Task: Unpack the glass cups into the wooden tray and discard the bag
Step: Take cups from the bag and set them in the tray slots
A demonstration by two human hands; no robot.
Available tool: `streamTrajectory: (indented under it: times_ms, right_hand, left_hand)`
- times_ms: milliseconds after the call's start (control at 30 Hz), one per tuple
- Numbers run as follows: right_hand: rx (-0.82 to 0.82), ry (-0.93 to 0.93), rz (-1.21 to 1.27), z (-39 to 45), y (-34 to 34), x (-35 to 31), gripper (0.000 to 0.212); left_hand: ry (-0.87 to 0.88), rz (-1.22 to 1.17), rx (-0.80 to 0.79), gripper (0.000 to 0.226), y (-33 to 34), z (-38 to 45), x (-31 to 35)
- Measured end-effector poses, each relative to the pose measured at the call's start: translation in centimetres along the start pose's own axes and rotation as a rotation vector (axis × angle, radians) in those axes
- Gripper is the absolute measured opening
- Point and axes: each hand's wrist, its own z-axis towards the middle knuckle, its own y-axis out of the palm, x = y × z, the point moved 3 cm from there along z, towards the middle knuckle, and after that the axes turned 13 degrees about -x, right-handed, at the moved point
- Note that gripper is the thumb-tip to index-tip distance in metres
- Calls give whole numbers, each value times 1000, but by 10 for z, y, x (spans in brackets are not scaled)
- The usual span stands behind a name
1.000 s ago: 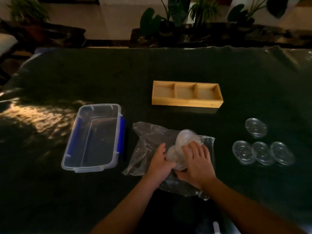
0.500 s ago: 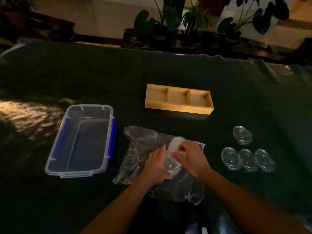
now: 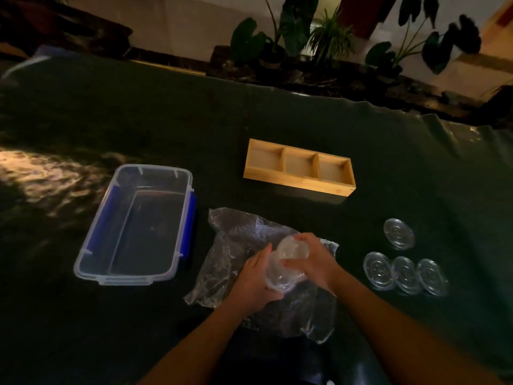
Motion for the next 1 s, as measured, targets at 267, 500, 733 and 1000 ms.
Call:
streamTrajectory:
  times_ms: [267, 500, 733, 1000]
  right_hand:
    - [108, -19, -190, -6, 22, -1, 87]
    - [90, 15, -286, -7, 28, -3, 94]
    - [120, 87, -486, -12, 19, -4, 116]
    - [44, 50, -435, -17, 5, -10, 97]
  left_hand:
    - [-13, -154, 91, 108, 4, 8, 10]
    - [60, -179, 105, 112, 5, 10, 14]
    - [44, -149, 144, 110, 10, 14, 1]
    - [18, -151, 154, 109, 13, 19, -2]
